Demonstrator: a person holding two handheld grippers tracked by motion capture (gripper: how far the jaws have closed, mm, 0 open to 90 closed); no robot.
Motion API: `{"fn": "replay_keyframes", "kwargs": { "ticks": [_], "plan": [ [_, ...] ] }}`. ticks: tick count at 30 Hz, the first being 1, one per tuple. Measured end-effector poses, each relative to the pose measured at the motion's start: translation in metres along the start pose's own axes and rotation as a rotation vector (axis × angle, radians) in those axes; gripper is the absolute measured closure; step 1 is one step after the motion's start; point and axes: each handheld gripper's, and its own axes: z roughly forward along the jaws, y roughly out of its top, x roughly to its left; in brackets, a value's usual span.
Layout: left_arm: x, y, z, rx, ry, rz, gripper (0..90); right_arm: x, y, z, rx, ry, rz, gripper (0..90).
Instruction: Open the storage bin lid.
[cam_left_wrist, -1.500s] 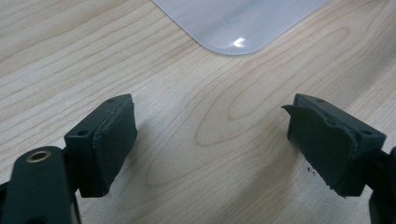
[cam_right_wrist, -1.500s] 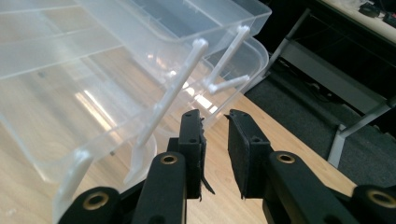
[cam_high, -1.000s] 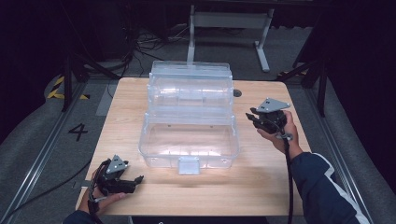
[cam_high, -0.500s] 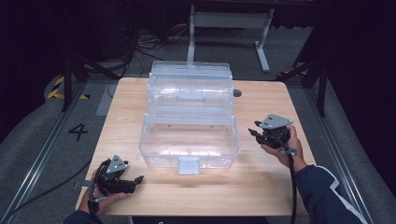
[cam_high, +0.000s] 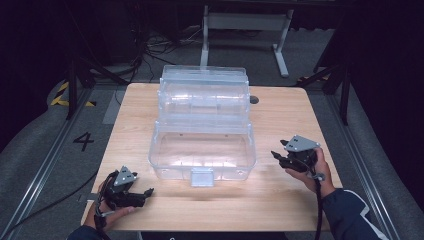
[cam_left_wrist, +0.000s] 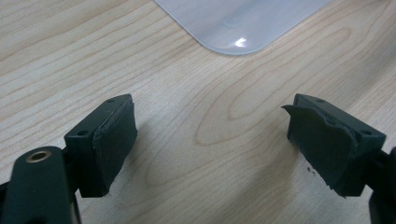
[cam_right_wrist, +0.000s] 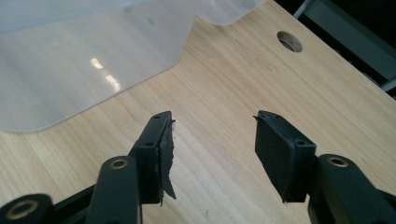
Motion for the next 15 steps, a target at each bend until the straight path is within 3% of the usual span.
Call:
{"fn": "replay_keyframes", "kwargs": {
  "ticks": [15],
  "plan": [
    [0.000,0.000,0.000,0.001,0.002,-0.003,16.1,0.006,-0.039,-0.018,0.016,0.040,0.021,39.7]
  ]
}}
